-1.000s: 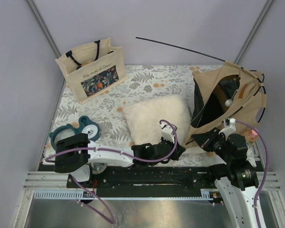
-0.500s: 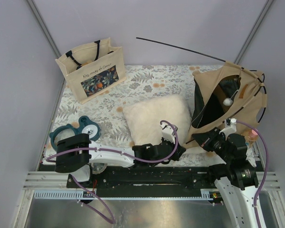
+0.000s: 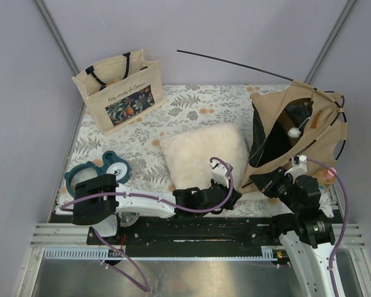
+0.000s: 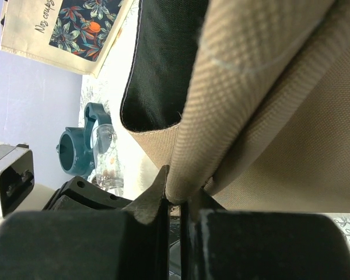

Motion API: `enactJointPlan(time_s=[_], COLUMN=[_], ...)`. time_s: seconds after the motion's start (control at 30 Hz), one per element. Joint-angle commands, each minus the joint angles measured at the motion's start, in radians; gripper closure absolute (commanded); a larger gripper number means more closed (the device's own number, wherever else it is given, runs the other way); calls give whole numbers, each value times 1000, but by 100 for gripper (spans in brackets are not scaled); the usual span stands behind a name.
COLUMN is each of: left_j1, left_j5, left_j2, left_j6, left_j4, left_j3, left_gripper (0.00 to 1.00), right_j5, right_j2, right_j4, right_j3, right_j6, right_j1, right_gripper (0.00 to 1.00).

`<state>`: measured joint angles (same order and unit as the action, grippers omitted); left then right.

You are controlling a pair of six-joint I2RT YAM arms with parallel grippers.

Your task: Set up the pet tent

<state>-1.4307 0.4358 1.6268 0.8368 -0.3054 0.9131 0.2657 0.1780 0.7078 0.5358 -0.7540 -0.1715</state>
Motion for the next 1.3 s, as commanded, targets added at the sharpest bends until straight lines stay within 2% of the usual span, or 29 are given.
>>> enactJointPlan(time_s=[0.0,0.3,0.63,0.83,1.03,1.2,1.27], left_j1=[-37,-39,-40,-40,-40,-39,-39], left_j5=[-6,-12,-11,-25,-48,-62,-58], left_j2=[24,36,85,93,65,24,5], left_j6=[-56,-140,-219,-238,-249,-249,-248], left_j4=[204,336,391,397,373,310,284], left_j3=[18,135,242,290,271,211,195], left_gripper=[100,100,100,100,100,79,75], right_j5=[-161,-36,81,61,46,38,44], right_j2=[0,11,2,-8,-15,-14,-12], right_j4=[-87,-122,-143,-136,-133,-133,-137], right_j3=[9,-33,-39,-69,-94,-94,-92], right_j6=[85,131,137,147,154,170,177], right_j1=[15,15,15,15,15,12,15], right_gripper=[100,100,100,100,100,100,100])
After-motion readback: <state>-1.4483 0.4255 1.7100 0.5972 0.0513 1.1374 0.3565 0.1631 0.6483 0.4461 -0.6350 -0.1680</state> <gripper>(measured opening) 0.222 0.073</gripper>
